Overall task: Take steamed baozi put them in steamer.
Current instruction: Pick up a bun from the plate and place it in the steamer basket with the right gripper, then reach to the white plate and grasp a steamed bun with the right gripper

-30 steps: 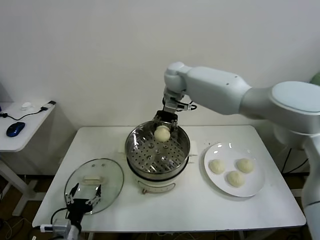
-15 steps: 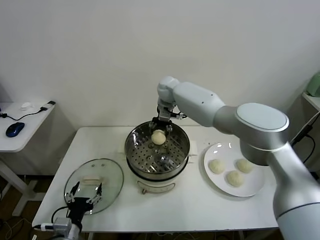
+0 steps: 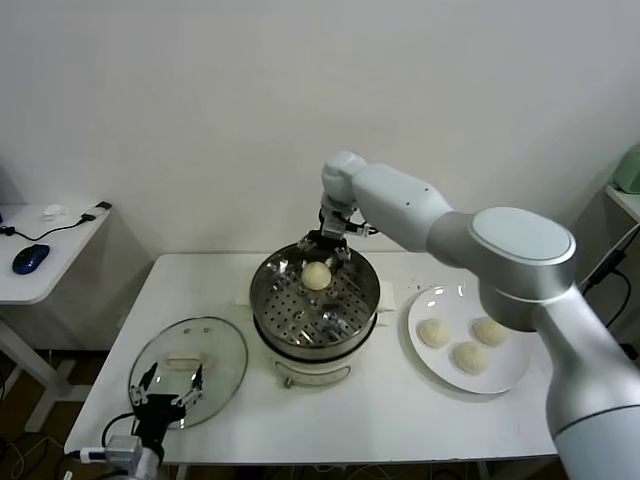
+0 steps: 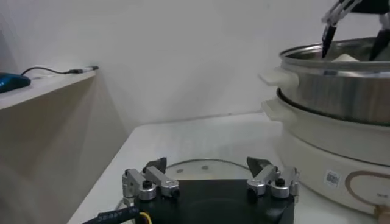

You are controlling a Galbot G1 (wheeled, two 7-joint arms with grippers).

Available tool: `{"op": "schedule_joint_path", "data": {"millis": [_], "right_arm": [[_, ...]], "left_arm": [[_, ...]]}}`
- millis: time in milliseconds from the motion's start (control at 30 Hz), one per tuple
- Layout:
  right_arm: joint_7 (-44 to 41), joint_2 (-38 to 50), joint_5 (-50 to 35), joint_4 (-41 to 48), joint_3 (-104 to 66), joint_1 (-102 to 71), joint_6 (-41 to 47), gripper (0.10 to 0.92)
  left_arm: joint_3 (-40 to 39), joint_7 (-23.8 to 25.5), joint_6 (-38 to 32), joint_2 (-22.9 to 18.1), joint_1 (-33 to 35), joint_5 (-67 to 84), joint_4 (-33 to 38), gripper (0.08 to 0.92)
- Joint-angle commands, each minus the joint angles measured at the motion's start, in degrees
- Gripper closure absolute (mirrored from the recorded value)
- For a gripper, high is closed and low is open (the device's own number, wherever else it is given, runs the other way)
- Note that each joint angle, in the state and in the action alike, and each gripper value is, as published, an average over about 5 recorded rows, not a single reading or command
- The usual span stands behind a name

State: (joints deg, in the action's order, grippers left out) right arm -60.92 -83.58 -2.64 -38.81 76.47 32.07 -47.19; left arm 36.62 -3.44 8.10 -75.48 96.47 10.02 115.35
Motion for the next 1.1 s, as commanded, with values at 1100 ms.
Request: {"op": "schedule_joint_path", "data": {"millis": [1100], "right_arm": [[11.6,38.2,-31.3,-31.7,23.7,0.8,64.5,0.203]], "left_arm": [[0.9,0.1,-0.2,-1.0,0.7,-0.1,0.7,0.177]]}}
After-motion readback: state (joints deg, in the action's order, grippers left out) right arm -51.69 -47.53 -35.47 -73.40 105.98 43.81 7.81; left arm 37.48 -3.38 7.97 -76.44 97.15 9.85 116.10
